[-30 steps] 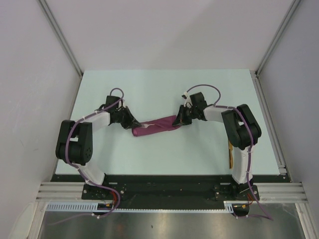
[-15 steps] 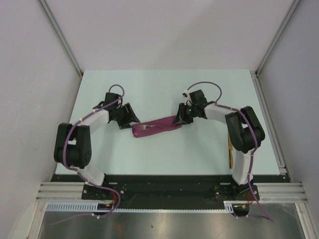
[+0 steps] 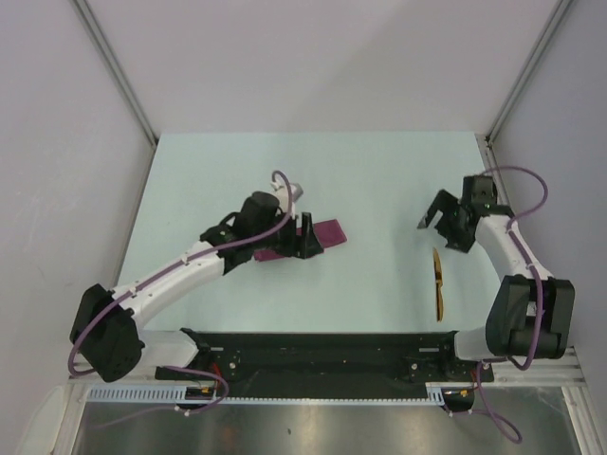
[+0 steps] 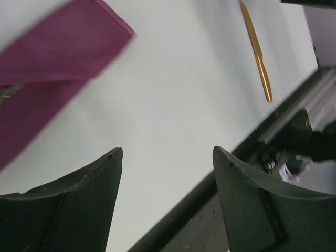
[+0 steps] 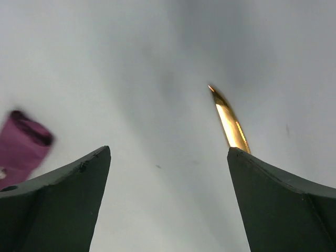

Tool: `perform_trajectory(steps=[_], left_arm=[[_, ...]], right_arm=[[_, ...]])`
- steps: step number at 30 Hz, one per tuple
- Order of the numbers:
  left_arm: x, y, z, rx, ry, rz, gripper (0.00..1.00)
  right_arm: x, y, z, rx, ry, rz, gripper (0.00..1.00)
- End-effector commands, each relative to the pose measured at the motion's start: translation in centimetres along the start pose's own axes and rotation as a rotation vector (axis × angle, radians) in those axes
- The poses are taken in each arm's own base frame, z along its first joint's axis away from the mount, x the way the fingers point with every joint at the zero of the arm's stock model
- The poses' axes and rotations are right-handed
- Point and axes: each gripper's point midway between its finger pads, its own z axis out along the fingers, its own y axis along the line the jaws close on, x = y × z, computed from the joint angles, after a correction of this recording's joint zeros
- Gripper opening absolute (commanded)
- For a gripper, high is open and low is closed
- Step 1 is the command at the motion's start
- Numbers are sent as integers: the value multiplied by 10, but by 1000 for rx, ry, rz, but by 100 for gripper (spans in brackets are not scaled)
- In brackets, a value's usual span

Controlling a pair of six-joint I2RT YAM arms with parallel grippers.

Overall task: Fold the napkin into a case and place the utensils inside
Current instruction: Pick up the knife from the corner of the board.

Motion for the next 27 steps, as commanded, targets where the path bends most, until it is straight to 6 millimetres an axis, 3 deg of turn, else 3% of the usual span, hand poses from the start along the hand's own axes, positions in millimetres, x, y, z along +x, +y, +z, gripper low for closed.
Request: perform_trajectory(steps=[1, 8, 17, 20, 21, 23, 24, 26, 27], left_arm=[[25, -37, 9, 163, 46, 50, 74], [37, -56, -4, 276, 78, 56, 74], [42, -61, -2, 299, 102, 46, 73], [42, -58, -1, 280, 113, 45, 73], [42, -57, 0, 277, 116, 45, 73], [41, -57, 0, 269, 124, 39, 74], [40, -56, 0, 264, 125, 33, 75], [37, -49, 1, 247, 130, 2, 75], [37, -48, 0, 259, 142, -22, 75]], right_arm=[[66, -49, 0, 167, 123, 92, 98], [104, -93, -4, 346, 109, 224, 90], [137, -108, 16, 402, 143, 205, 77], [143, -95, 30, 360, 135, 148, 49], [139, -87, 35, 338, 117, 133, 34], [145, -80, 45, 321, 150, 85, 22], [143, -62, 51, 263, 143, 38, 12], [145, -50, 62, 230, 164, -65, 3], [140, -27, 67, 176, 162, -125, 0]])
